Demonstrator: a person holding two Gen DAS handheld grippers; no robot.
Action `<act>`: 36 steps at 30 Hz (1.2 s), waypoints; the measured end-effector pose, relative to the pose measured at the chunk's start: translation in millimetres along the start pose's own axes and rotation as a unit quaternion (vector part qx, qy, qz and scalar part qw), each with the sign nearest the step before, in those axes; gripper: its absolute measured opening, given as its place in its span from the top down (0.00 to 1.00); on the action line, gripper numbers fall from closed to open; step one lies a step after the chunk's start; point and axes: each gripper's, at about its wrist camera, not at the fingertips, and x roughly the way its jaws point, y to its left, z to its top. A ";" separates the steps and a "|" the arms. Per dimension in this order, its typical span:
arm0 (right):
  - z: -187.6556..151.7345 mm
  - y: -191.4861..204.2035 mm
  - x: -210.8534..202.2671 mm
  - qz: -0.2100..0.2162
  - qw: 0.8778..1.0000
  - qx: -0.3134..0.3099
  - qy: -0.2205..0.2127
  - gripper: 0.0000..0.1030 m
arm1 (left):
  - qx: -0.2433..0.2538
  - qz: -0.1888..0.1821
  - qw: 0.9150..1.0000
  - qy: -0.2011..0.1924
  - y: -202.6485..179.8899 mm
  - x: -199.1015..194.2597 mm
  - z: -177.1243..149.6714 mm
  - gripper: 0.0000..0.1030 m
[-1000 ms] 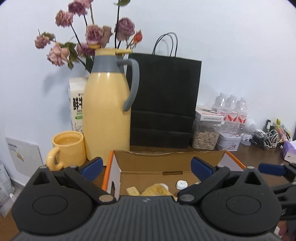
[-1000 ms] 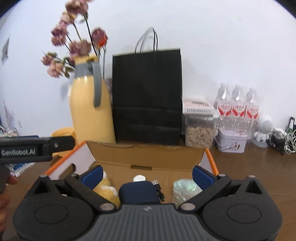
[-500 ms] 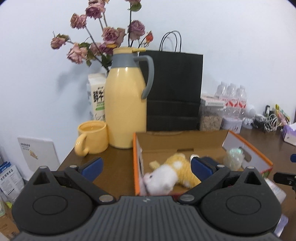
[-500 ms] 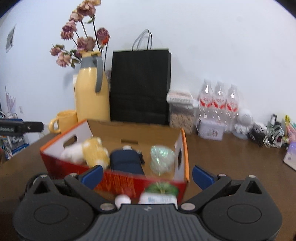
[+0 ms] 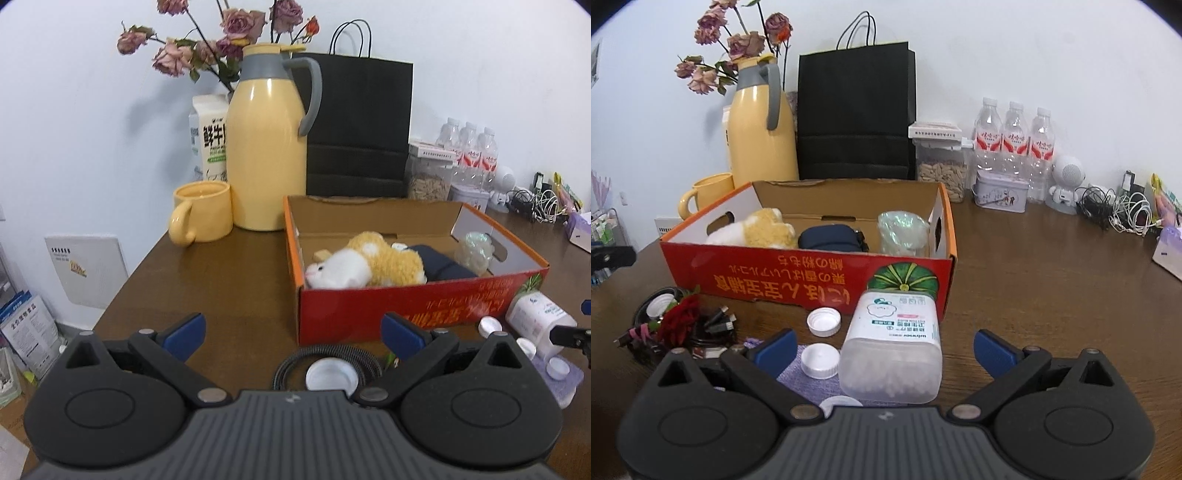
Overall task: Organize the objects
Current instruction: 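Grasp the cotton-swab jar with the right tool while the left tool grasps a white cap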
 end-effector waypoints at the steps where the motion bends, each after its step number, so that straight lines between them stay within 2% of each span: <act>1: 0.1 0.1 2.8 -0.002 1.000 0.000 0.003 0.02 | -0.001 -0.001 1.000 0.004 0.7 -0.6 -2.2 0.00; 6: 1.6 -1.0 23.1 -0.003 1.000 0.009 0.023 0.10 | 0.005 -0.011 0.999 0.035 -0.3 1.9 -11.8 0.00; 8: 2.1 -3.7 33.0 -0.009 0.999 0.018 0.034 0.19 | 0.011 -0.014 0.998 0.053 -2.0 4.8 -16.0 0.00; 10: 1.9 -7.7 41.1 -0.013 0.998 0.032 0.043 0.37 | 0.016 -0.013 0.998 0.063 -2.9 7.7 -19.1 0.00; 13: -1.8 -10.7 44.9 -0.009 0.998 0.046 0.042 0.37 | 0.021 -0.013 0.997 0.075 -4.0 12.0 -22.8 0.00; 24: -10.5 -0.8 39.7 -0.022 1.000 0.018 0.012 0.37 | 0.046 -0.016 0.992 0.113 -14.1 34.7 -28.2 0.00; 36: -12.0 0.6 38.4 -0.022 1.000 0.014 0.005 0.37 | 0.033 -0.011 0.991 0.129 -15.3 60.7 -32.0 0.00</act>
